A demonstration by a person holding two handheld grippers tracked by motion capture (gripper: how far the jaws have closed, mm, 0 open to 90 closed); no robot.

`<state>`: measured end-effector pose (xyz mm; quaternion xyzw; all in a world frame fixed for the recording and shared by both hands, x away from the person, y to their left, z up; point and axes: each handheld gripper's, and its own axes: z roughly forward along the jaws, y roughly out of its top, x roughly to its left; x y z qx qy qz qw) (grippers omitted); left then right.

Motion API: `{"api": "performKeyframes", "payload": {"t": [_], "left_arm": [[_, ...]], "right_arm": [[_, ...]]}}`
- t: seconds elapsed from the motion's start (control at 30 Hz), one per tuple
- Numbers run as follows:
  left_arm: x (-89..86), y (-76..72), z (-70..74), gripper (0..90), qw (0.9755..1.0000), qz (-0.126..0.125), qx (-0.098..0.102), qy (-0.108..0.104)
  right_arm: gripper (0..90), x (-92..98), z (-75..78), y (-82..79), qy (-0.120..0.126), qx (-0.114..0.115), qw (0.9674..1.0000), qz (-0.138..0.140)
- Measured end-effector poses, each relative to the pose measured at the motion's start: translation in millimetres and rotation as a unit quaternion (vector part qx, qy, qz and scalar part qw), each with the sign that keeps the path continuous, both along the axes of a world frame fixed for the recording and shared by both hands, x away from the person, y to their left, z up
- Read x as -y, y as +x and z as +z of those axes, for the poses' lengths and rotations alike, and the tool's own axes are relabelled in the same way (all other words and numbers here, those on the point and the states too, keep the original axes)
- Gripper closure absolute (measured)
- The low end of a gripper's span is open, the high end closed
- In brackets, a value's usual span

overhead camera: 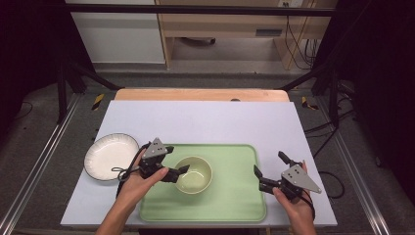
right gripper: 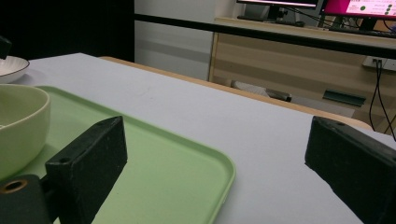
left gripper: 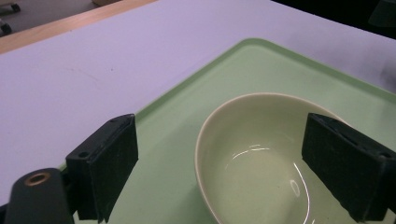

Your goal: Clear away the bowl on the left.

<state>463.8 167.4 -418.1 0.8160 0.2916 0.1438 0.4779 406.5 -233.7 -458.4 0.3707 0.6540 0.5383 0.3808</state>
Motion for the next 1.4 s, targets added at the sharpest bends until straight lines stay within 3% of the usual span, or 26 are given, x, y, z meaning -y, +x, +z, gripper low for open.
{"api": "performKeyframes", "payload": {"t": [0.47,0.6,0.7,0.8,0.83,1.1,1.27,1.4], "left_arm": [[-26.7,4.8,7.9,10.8,0.9995,0.025,0.004,-0.021],[-38.0,6.1,8.9,10.8,0.9993,0.032,0.012,-0.017],[-45.5,6.5,10.1,10.0,0.9994,0.022,0.024,-0.011],[-53.4,7.1,10.6,9.2,0.9993,0.022,0.026,-0.016],[-56.7,6.1,11.2,8.7,0.9992,0.032,0.022,-0.013],[-76.1,6.5,12.9,4.7,0.9987,0.031,0.037,-0.015],[-89.5,7.4,12.1,4.3,0.9983,0.036,0.045,-0.004],[-102.7,8.4,10.9,4.0,0.9976,0.049,0.047,-0.014]], "right_arm": [[5.2,3.0,0.9,-0.9,0.005,0.002,1.0000,-0.003],[5.2,2.9,1.1,-0.9,0.004,0.003,1.0000,-0.003],[5.1,3.3,1.0,-0.8,0.004,0.003,1.0000,-0.004],[5.1,3.5,1.2,-1.1,0.006,0.002,1.0000,-0.005],[5.1,3.8,1.1,-0.9,0.005,0.003,1.0000,-0.005],[5.1,4.2,1.2,-1.0,0.005,0.003,1.0000,-0.005],[5.1,4.9,1.3,-1.1,0.005,0.004,1.0000,-0.006],[5.1,5.0,1.4,-1.2,0.005,0.004,1.0000,-0.006]]}}
